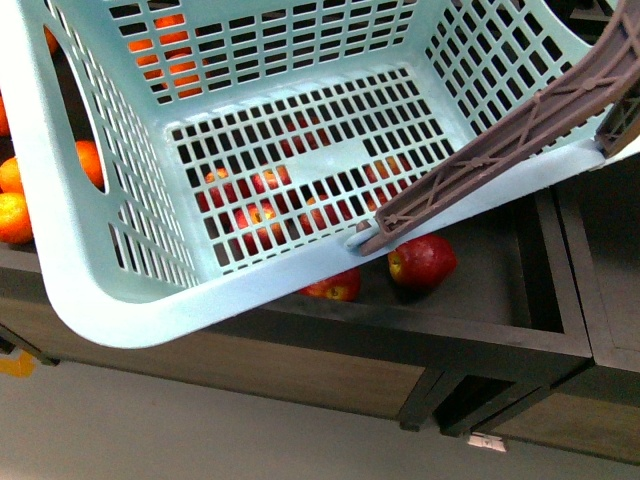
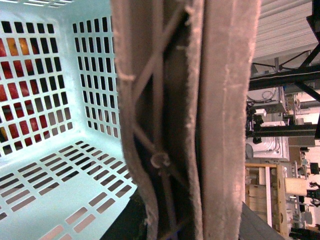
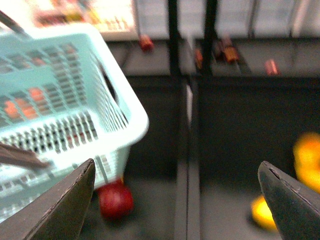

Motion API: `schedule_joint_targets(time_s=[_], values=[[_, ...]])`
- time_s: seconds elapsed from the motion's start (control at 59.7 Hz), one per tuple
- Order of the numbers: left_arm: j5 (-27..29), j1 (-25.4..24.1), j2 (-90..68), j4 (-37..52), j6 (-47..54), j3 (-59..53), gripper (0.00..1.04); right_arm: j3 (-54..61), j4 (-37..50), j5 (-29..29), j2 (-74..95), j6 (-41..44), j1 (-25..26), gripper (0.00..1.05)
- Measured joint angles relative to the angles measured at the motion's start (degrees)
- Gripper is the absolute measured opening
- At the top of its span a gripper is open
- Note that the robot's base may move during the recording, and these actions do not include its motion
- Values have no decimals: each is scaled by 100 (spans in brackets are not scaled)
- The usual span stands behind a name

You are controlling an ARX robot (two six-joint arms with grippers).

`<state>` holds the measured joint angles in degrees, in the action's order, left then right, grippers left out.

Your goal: Pick mango and avocado into basket

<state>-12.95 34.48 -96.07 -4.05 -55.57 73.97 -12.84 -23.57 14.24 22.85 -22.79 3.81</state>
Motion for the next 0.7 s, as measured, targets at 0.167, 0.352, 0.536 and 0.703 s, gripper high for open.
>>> schedule_joint_targets(time_s=[0.167,0.352,0.536,0.703], values=[[-15,0,0,0,-7,-2,16,-706,1283,-1086,1961,-374,1956,96],[11,-9,0,0,0,-2,16,-1694,2614,-890,4944,-796,2428,96],[-24,-7,0,0,0,-2,16,-2756,2968,-778,7173,-1491,2269,96],[-13,-7,0,0,2,-2,16,-3917,2953,-780,9003,-2144,2087,96]])
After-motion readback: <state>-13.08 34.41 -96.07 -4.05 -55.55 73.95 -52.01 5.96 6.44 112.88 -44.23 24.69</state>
